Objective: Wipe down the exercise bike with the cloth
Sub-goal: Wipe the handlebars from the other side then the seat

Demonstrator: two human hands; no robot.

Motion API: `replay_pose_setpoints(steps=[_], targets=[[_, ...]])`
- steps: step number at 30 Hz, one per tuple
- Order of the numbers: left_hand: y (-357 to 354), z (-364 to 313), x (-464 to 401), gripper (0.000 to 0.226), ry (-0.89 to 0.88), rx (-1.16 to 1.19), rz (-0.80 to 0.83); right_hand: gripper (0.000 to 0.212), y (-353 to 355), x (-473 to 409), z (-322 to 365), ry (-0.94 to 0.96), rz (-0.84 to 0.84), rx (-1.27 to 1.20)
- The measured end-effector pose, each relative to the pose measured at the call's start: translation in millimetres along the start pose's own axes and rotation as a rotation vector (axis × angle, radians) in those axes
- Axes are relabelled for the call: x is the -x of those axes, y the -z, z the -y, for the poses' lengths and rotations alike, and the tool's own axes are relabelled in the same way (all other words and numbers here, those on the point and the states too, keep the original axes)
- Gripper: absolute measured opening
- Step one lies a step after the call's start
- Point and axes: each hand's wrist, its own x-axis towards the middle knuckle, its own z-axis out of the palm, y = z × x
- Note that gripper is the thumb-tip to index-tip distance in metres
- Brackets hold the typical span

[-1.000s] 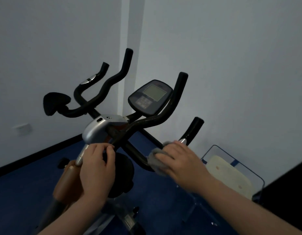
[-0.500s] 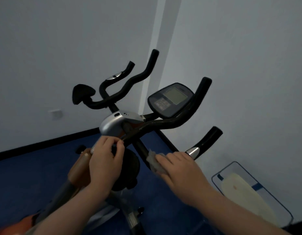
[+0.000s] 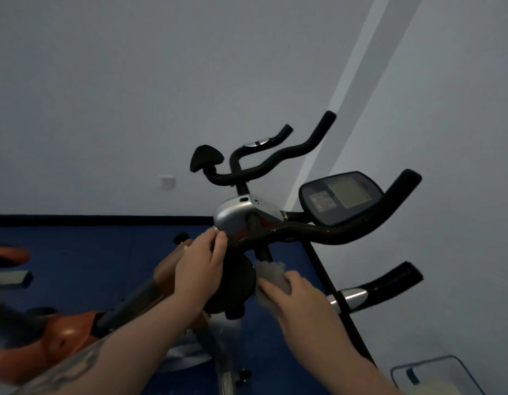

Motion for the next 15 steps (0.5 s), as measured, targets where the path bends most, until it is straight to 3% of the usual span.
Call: replay_pose_setpoints(steps=[3,5,8,10,15], targets=[[0,-1,-1,0.034,0.021,-0.027,-0.013,0.036,25,-13,-27,0.038,-0.01,-0.264],[0,-1,-1,0.033,0.033,-0.013,-0.03,0.032,40,-34,-38,0.072,-0.144,-0.297],[1,-1,2,0.031,0.063,-0.012,-0.047,0.045,48,-67,-35,0.06,-0.337,-0.275],[1,-1,4,0.03,0.051,0.011,-0.05,0.05,41,-86,-26,0.048,-0.323,-0.259],[-2,7,4,0.027,0.002,0.109,-0.046,0.036,14,-97,-7,0.184,-0.172,-0.02]])
